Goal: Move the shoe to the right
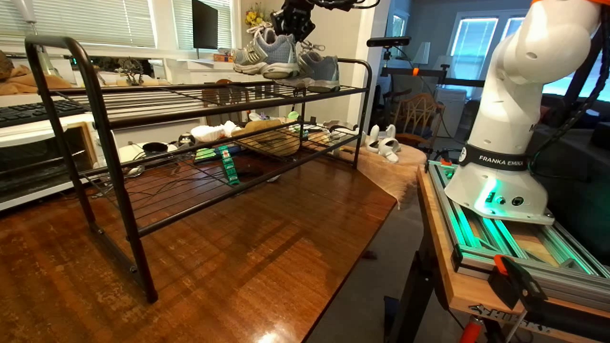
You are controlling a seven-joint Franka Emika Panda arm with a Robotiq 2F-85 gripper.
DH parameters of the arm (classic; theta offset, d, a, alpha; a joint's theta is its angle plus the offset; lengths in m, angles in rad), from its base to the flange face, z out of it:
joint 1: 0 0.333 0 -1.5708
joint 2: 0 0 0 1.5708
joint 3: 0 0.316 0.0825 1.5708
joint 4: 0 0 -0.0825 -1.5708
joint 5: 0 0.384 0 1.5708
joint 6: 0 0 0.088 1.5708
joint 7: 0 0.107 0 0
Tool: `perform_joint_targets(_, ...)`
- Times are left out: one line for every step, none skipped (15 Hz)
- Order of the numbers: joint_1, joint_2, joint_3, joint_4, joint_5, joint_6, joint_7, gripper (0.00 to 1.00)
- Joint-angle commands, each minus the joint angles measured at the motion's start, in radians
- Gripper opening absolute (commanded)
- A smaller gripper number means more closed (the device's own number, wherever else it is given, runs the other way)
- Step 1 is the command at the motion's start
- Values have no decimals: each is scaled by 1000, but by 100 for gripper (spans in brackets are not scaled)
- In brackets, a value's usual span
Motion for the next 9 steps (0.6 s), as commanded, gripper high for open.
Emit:
perform_joint_targets(-9,-28,-15,13,6,21,-4,3)
perform_joint_targets(-11,-35,-20,17,10,23,-6,3)
perform_joint_targets(-16,-40,-25,18,8,29,-8,3)
perform_joint_targets(-20,-45,-28,21,6,34,-7,3)
perform_joint_targets(-22,-49,-33,26,12,34,-13,3)
perform_joint_targets(-23,-55,-38,30,19,35,-17,3)
perform_joint_targets(-24,-61,-43,36,25,36,-20,3)
perform_joint_targets(-27,-68,-46,41,29,35,-19,3)
perform_joint_targets(-29,-73,-49,46,32,32,-20,3)
